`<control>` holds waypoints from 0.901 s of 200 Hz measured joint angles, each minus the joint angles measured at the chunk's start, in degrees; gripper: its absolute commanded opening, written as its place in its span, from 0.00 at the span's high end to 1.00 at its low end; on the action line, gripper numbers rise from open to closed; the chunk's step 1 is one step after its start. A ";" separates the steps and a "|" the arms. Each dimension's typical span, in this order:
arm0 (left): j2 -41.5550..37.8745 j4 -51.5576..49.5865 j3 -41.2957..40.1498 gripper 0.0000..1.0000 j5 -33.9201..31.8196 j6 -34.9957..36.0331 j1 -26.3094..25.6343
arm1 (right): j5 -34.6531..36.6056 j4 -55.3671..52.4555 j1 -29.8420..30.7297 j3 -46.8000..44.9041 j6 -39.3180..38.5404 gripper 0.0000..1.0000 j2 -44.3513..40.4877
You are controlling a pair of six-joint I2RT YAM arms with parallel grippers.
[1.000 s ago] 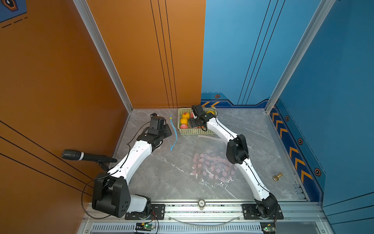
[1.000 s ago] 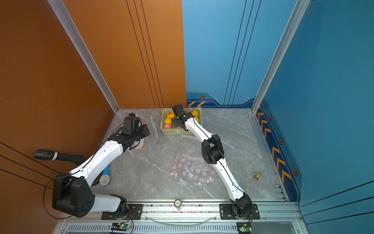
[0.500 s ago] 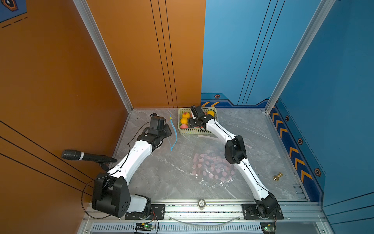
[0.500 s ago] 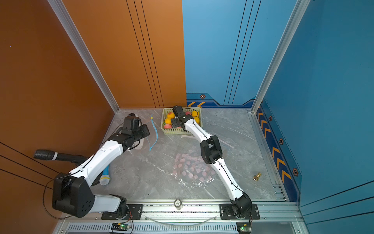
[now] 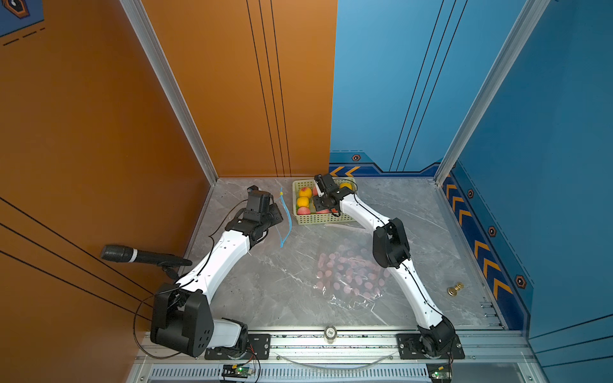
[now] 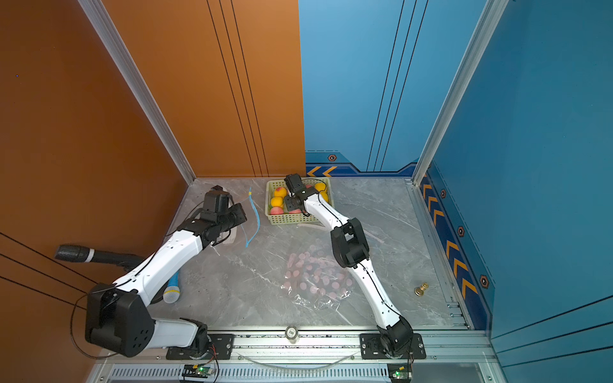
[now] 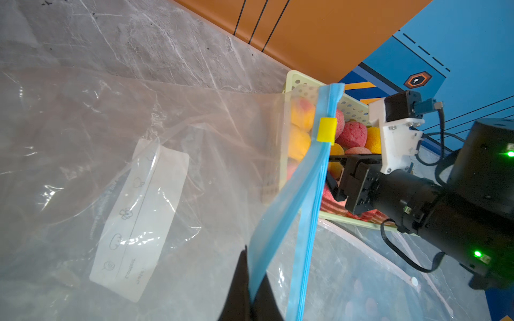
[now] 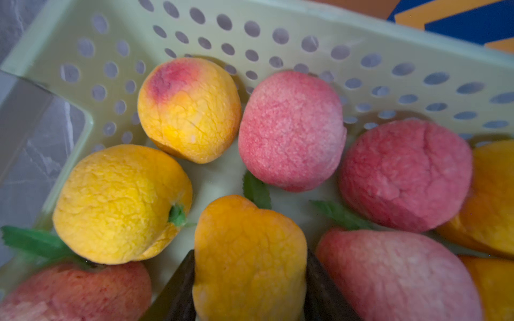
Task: Place the peach in a zip-top bag and seal the zipper
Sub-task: Pick up the peach from the basket.
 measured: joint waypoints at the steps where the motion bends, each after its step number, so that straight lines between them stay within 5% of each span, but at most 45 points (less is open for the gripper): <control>1: -0.04 0.00 -0.02 1.00 -0.04 0.00 -0.04 | -0.02 0.07 0.02 -0.57 0.00 0.70 -0.31; 56: -1.49 0.00 -0.17 1.00 -0.20 -0.44 -1.22 | 0.72 1.79 -0.02 -17.38 0.37 0.71 -11.04; 129: -1.49 0.00 -0.15 1.00 0.33 -0.42 -1.25 | -4.68 2.71 -2.78 -11.23 2.01 0.70 -12.02; 180: -1.46 -0.02 -0.07 1.00 2.49 -0.63 -0.76 | -9.22 4.74 -2.71 -14.93 3.78 0.71 -21.33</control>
